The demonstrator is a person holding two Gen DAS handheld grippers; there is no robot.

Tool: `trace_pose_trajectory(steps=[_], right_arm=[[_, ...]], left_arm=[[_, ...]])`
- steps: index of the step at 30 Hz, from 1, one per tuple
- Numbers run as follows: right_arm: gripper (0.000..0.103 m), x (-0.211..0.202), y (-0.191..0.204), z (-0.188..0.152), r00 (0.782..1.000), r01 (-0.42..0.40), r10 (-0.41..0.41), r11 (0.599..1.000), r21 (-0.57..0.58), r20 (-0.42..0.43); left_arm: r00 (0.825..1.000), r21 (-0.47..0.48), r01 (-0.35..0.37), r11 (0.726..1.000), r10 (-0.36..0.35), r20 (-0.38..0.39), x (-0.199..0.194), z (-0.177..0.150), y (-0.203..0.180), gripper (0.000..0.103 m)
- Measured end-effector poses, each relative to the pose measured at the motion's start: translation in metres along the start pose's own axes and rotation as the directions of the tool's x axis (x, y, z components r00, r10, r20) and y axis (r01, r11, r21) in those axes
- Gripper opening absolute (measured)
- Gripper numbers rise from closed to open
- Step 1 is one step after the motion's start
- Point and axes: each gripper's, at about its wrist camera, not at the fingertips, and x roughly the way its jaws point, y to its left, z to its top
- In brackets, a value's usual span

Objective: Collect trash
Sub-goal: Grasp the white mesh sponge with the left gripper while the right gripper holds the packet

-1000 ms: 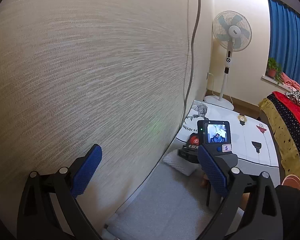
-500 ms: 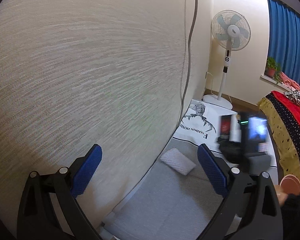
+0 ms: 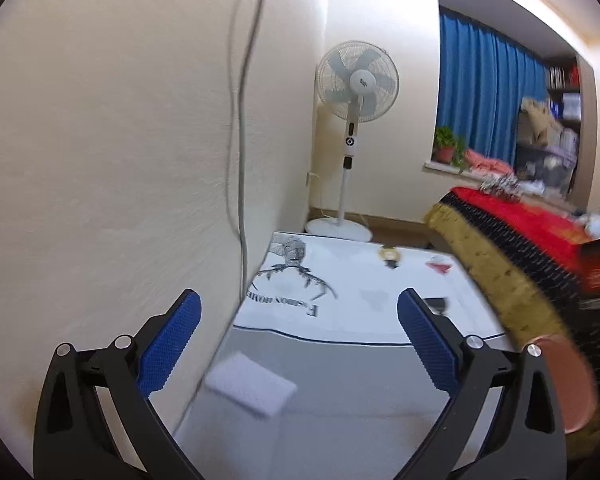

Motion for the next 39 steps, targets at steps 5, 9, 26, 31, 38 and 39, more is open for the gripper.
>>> trace_pose_trajectory(steps=[5, 9, 26, 31, 38, 39], right_arm=[[0.007, 0.016, -0.026, -0.005, 0.999, -0.002, 0.003, 1.000, 0.029, -0.034], [0.007, 0.020, -0.037, -0.003, 0.999, -0.023, 0.024, 0.999, 0.048, -0.036], [0.007, 0.034, -0.022, -0.005, 0.997, -0.033, 0.032, 0.999, -0.012, -0.070], [0.007, 0.035, -0.021, -0.006, 0.998, -0.017, 0.015, 0.999, -0.028, -0.069], [0.007, 0.026, -0.021, -0.002, 0.999, -0.005, 0.005, 1.000, -0.003, -0.036], [0.007, 0.022, -0.020, 0.000, 1.000, -0.005, 0.005, 1.000, 0.006, -0.030]], left_arm=[[0.989, -0.063, -0.074, 0.995, 0.065, -0.136, 0.063, -0.033, 0.013, 0.089], [0.974, -0.114, -0.118, 0.986, 0.093, -0.205, 0.088, -0.050, 0.026, 0.089], [0.910, -0.187, -0.184, 0.965, 0.095, -0.404, 0.133, -0.083, 0.053, 0.029], [0.934, -0.175, -0.176, 0.969, 0.108, -0.341, 0.120, -0.078, 0.054, 0.010], [0.966, -0.140, -0.099, 0.985, 0.061, -0.250, 0.071, -0.030, 0.035, 0.010], [0.971, -0.129, -0.082, 0.988, 0.050, -0.235, 0.058, -0.020, 0.029, 0.010]])
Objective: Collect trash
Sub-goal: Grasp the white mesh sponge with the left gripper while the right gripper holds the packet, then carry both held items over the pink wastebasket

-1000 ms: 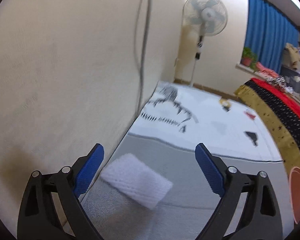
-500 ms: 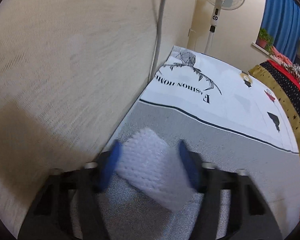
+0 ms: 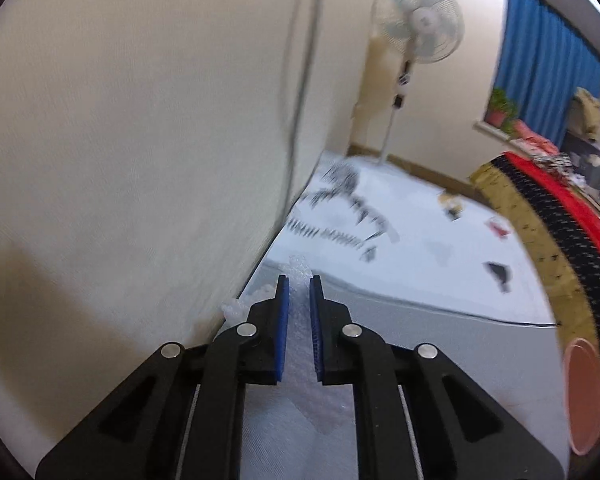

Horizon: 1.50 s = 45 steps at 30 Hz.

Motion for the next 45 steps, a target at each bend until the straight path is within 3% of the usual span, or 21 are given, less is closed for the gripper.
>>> trace_pose_trajectory(steps=[5, 11, 17, 21, 25, 28, 33, 37, 45], right_arm=[[0.007, -0.047, 0.019, 0.002, 0.997, -0.035, 0.033, 0.999, 0.021, 0.066], [0.007, -0.117, 0.042, -0.026, 0.991, -0.098, 0.097, 0.995, 0.001, 0.097], [0.007, -0.172, 0.041, -0.060, 0.986, -0.119, 0.117, 0.993, 0.011, 0.122], [0.007, -0.190, 0.031, -0.074, 0.986, -0.110, 0.106, 0.994, 0.023, 0.129], [0.007, -0.194, 0.006, -0.076, 0.989, -0.071, 0.064, 0.996, 0.053, 0.133], [0.007, -0.188, -0.026, -0.069, 0.994, 0.002, -0.011, 0.997, 0.080, 0.111], [0.007, -0.153, -0.094, -0.053, 0.992, 0.107, -0.115, 0.984, 0.140, 0.056], [0.007, -0.116, -0.135, -0.043, 0.990, 0.139, -0.142, 0.972, 0.190, 0.006], [0.007, -0.040, -0.185, -0.042, 0.981, 0.186, -0.169, 0.958, 0.218, -0.095]], left_arm=[[0.993, 0.074, 0.094, 0.993, -0.099, 0.059, -0.084, 0.022, -0.030, 0.010], [0.970, 0.134, 0.219, 0.966, -0.231, 0.078, -0.186, 0.025, -0.066, 0.010], [0.951, 0.193, 0.293, 0.936, -0.306, 0.041, -0.243, 0.001, -0.097, 0.010], [0.932, 0.234, 0.356, 0.905, -0.362, -0.016, -0.259, -0.017, -0.121, 0.010], [0.915, 0.282, 0.401, 0.872, -0.399, -0.069, -0.253, -0.029, -0.155, 0.010], [0.898, 0.326, 0.439, 0.838, -0.422, -0.123, -0.236, -0.034, -0.193, 0.010], [0.878, 0.380, 0.477, 0.792, -0.444, -0.177, -0.197, -0.036, -0.260, 0.010], [0.858, 0.404, 0.514, 0.757, -0.452, -0.244, -0.148, -0.046, -0.316, 0.011], [0.853, 0.416, 0.511, 0.752, -0.383, -0.355, -0.059, -0.086, -0.381, 0.011]])
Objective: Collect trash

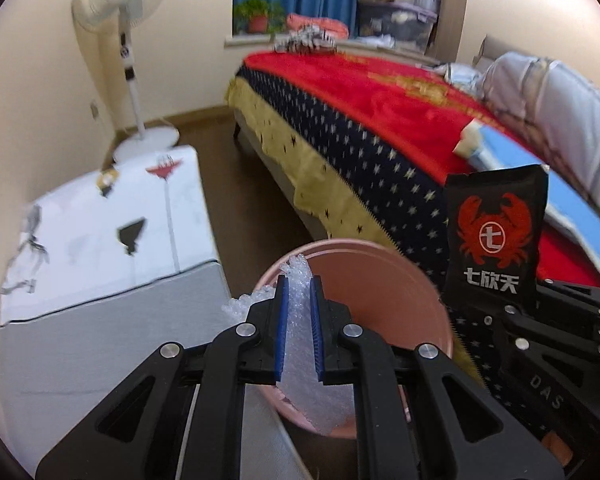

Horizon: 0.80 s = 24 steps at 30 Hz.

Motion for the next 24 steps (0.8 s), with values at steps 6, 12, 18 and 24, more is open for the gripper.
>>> trace_pose_trajectory(steps=[6, 12, 18, 24], right_arm=[[0.010, 0.054, -0.019, -0.007, 0.994, 0.030, -0.027, 0.999, 0.031, -0.109], [0.067, 0.069, -0.032, -0.012, 0.986, 0.111, -0.100, 0.991, 0.076, -0.132], [0.078, 0.027, -0.024, 0.003, 0.995, 0.087, -0.082, 0.993, 0.083, -0.062], [0.098, -0.118, 0.039, -0.008, 0.974, 0.040, -0.038, 0.999, -0.003, 0.225]], left_arm=[[0.997, 0.011, -0.003, 1.000, 0.004, -0.083, 0.055, -0.006, -0.004, 0.023], [0.992, -0.005, -0.105, 0.994, 0.104, -0.073, 0.070, -0.013, 0.004, 0.089], [0.991, 0.038, -0.134, 0.990, 0.135, -0.020, 0.020, -0.006, 0.008, 0.089], [0.969, 0.043, -0.179, 0.983, 0.169, 0.178, -0.147, -0.024, 0.014, 0.094]])
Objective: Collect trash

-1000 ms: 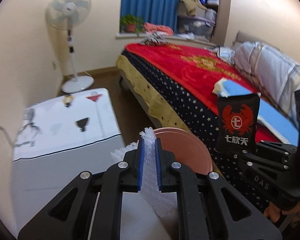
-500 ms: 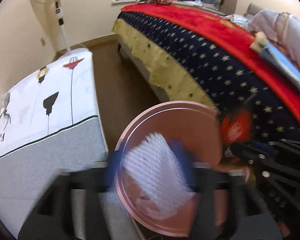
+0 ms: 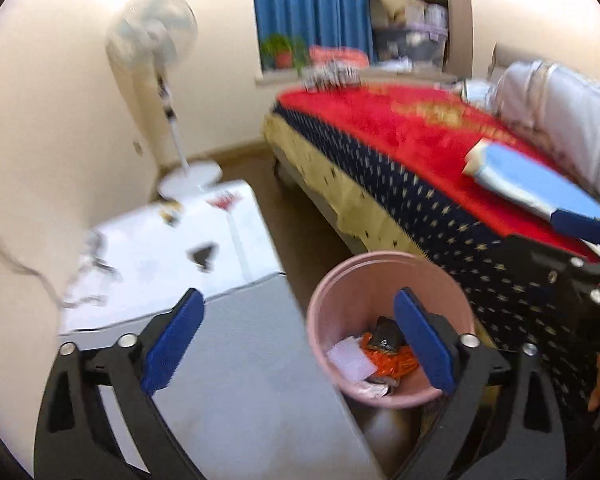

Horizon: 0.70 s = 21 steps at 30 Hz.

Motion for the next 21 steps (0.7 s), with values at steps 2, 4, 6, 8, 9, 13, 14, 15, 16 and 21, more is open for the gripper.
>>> trace_pose_trajectory(steps=[2, 4, 6, 8, 9, 13, 14, 15, 16, 21], right_arm=[[0.098, -0.048, 0.027, -0.014, 0.999, -0.024, 0.026, 0.999, -0.038, 0.047], [0.098, -0.082, 0.047, -0.032, 0.997, -0.021, 0.025, 0.998, -0.062, 0.068], [0.098, -0.114, 0.068, -0.057, 0.995, -0.020, 0.026, 0.998, -0.064, 0.095], [0.098, -0.143, 0.082, -0.085, 0.994, -0.029, 0.035, 0.998, -0.062, 0.104], [0.098, -0.152, 0.088, -0.095, 0.994, -0.030, 0.037, 0.997, -0.067, 0.102], [0.098, -0.188, 0.105, -0.138, 0.994, -0.010, 0.017, 0.998, -0.069, 0.107], [0.098, -0.187, 0.109, -0.142, 0.995, -0.016, 0.023, 0.997, -0.071, 0.096], [0.098, -0.191, 0.111, -0.149, 0.996, -0.025, 0.031, 0.997, -0.074, 0.083], [0.098, -0.193, 0.111, -0.155, 0.997, -0.033, 0.039, 0.996, -0.081, 0.069], [0.098, -0.203, 0.115, -0.174, 0.999, -0.034, 0.040, 0.991, -0.130, 0.037]], left_arm=[[0.999, -0.006, -0.029, 1.000, 0.029, 0.043, -0.049, -0.012, 0.008, 0.094], [0.996, -0.008, -0.068, 0.998, 0.069, 0.058, -0.093, -0.029, 0.017, 0.094], [0.990, -0.012, -0.128, 0.992, 0.129, 0.058, -0.134, -0.055, 0.025, 0.094], [0.986, -0.054, -0.158, 0.986, 0.161, 0.046, -0.163, -0.077, 0.032, 0.094], [0.984, -0.075, -0.173, 0.982, 0.176, 0.039, -0.176, -0.088, 0.036, 0.094], [0.973, -0.126, -0.228, 0.966, 0.231, 0.015, -0.212, -0.124, 0.045, 0.094], [0.972, -0.146, -0.232, 0.962, 0.235, 0.004, -0.219, -0.133, 0.047, 0.094], [0.973, -0.169, -0.228, 0.959, 0.231, -0.004, -0.225, -0.140, 0.049, 0.094], [0.973, -0.184, -0.226, 0.957, 0.229, -0.009, -0.229, -0.146, 0.051, 0.094], [0.966, -0.189, -0.254, 0.949, 0.258, -0.001, -0.248, -0.166, 0.049, 0.094]])
